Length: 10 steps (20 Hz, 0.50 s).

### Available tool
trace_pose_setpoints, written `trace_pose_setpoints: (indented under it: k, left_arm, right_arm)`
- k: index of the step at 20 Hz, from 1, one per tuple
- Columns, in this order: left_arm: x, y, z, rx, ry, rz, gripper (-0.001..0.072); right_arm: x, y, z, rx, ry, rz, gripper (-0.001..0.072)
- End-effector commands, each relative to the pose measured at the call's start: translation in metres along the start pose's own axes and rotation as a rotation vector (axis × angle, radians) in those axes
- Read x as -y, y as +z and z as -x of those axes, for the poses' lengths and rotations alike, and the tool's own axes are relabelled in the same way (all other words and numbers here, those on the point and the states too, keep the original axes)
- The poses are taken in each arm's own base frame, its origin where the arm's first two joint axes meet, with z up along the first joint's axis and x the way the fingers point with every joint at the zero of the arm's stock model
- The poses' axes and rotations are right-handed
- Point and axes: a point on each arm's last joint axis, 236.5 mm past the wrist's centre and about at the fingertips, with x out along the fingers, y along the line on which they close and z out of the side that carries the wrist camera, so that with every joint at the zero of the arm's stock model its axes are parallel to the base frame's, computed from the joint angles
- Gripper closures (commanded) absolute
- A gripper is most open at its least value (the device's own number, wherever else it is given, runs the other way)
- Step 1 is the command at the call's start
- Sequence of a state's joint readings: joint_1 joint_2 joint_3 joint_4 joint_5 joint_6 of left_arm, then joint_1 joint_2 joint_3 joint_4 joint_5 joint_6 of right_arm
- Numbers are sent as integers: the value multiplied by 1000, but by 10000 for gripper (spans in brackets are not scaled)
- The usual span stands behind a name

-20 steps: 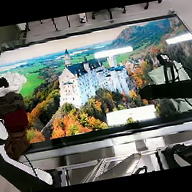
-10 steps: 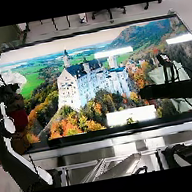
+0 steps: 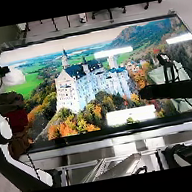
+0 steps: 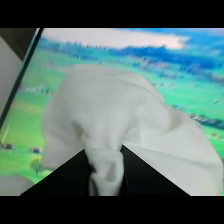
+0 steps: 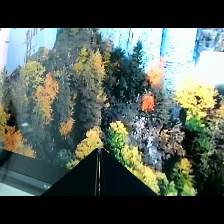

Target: Fold the shirts.

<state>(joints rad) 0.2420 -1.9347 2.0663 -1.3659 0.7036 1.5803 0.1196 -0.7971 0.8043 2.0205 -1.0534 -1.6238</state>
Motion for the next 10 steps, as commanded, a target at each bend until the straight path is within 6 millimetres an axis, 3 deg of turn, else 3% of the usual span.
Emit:
trace_pose_setpoints:
  k: [1,3,5,8,10]
  left_arm:
    - [49,87,116,155,-77,-35,686]
    - [97,93,172,141,-172,-61,686]
    - [168,70,225,38,-388,-36,686]
    - [282,10,295,-134,-716,-58,686]
    - [338,-50,325,-281,-817,-116,686]
  right_arm:
    - [0,0,0,-1,1,0,694]
    - [0,0,0,-1,1,0,694]
    - [0,0,0,-1,0,0,694]
    - [0,0,0,-1,1,0,694]
    - [0,0,0,-1,1,0,694]
